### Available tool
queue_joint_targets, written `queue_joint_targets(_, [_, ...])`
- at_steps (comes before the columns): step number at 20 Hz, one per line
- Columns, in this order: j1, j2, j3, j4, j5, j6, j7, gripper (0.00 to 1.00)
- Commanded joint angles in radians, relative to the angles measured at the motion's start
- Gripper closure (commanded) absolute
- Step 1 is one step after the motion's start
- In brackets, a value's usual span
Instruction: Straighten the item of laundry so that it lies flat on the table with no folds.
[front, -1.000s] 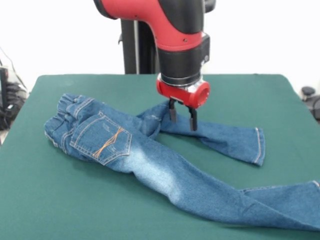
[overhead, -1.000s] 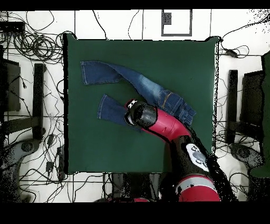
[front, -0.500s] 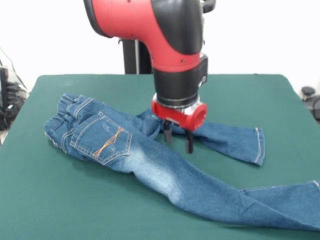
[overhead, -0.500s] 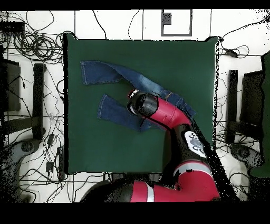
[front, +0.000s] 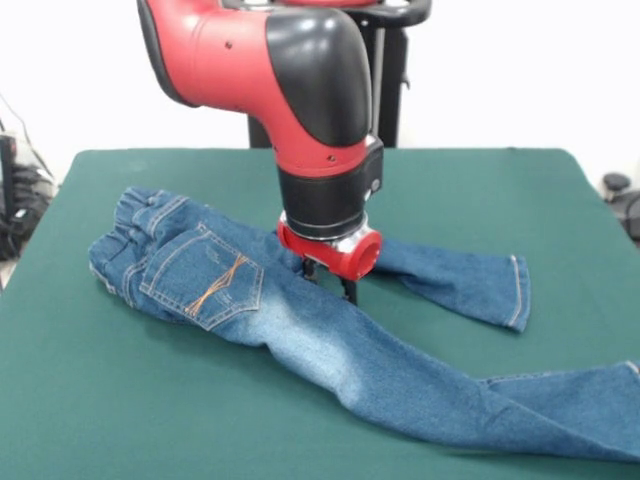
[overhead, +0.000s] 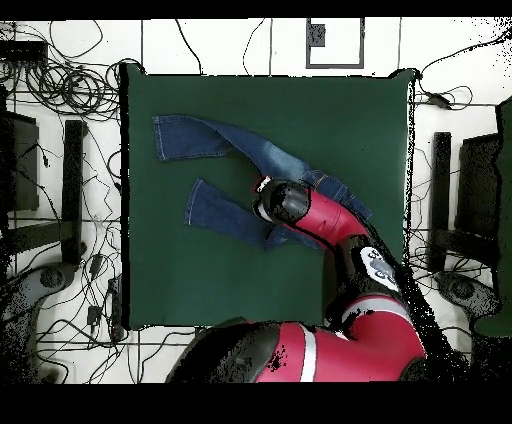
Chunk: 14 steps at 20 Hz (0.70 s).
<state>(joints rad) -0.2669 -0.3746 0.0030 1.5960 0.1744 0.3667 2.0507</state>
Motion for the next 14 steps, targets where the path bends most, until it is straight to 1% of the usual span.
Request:
queue_joint_targets(1, [0.026, 0.018, 0.072, -0.003, -0.042, 0.061, 0.038, 0.0])
queue_joint_targets(5, [0.043, 0.034, 0.066, -0.008, -0.041, 0.03, 0.063, 0.0])
queue_joint_targets(9, [0.027, 0.018, 0.078, -0.01, -0.035, 0.068, 0.049, 0.0])
queue_joint_targets(14, [-0.002, -0.029, 0.092, 0.005, -0.034, 0.128, 0.021, 0.0])
